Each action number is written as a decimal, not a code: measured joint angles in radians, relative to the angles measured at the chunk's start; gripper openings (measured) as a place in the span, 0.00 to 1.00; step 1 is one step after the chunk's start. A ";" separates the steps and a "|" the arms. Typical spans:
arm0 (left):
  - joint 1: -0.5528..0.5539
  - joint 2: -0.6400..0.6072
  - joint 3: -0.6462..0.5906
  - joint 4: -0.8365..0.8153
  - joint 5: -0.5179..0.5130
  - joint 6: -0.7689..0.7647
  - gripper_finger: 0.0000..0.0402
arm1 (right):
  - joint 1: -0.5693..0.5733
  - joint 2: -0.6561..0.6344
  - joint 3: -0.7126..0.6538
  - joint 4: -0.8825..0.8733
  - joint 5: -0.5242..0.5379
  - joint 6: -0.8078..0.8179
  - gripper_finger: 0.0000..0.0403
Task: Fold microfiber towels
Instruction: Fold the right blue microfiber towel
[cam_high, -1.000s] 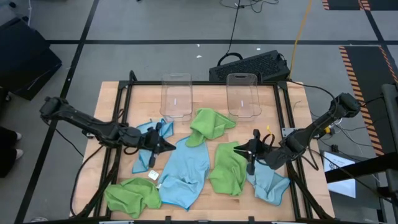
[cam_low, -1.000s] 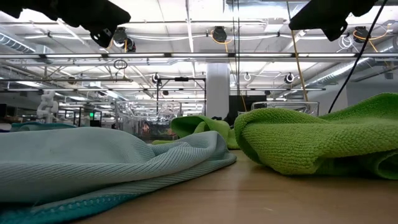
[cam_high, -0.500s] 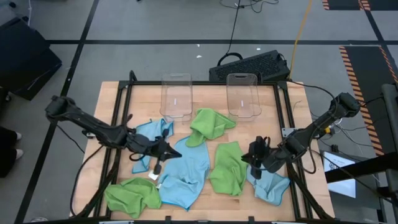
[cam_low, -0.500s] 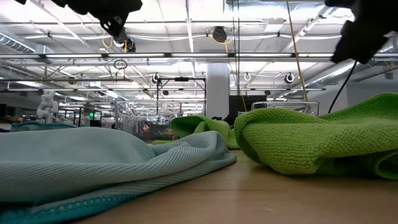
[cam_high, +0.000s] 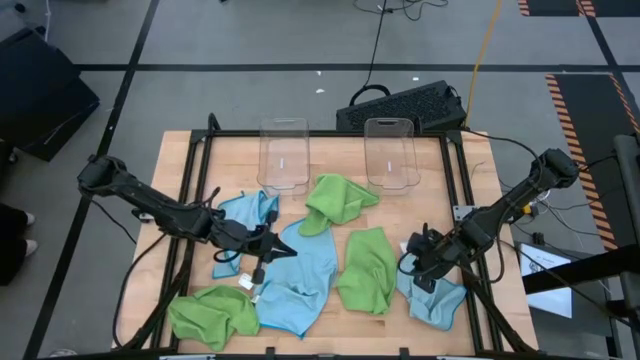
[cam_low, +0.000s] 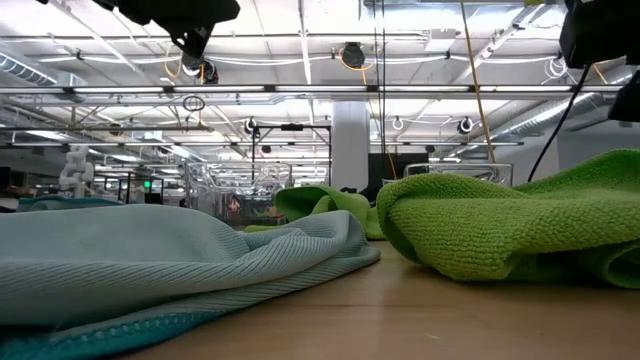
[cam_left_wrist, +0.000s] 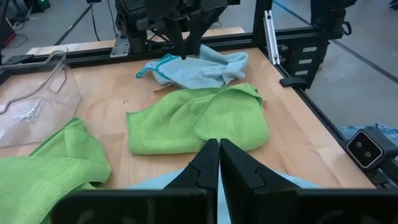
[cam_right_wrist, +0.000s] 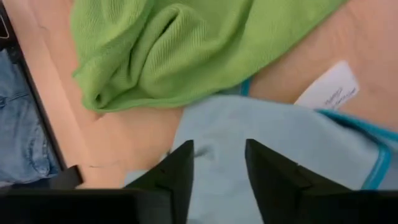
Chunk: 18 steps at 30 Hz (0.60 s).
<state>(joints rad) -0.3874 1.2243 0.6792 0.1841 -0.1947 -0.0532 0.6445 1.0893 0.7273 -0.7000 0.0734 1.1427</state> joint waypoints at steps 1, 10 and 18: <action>0.000 0.000 0.000 0.000 0.000 0.000 0.05 | 0.000 0.000 0.000 -0.004 -0.008 0.015 0.39; 0.000 0.000 0.000 0.000 0.000 -0.001 0.05 | -0.001 0.000 -0.001 -0.143 -0.055 0.172 0.54; 0.000 0.000 0.000 0.000 0.000 -0.001 0.05 | -0.002 0.000 -0.001 -0.244 -0.018 0.189 0.54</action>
<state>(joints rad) -0.3878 1.2243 0.6792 0.1841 -0.1945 -0.0544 0.6426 1.0893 0.7261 -0.9436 0.0552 1.3314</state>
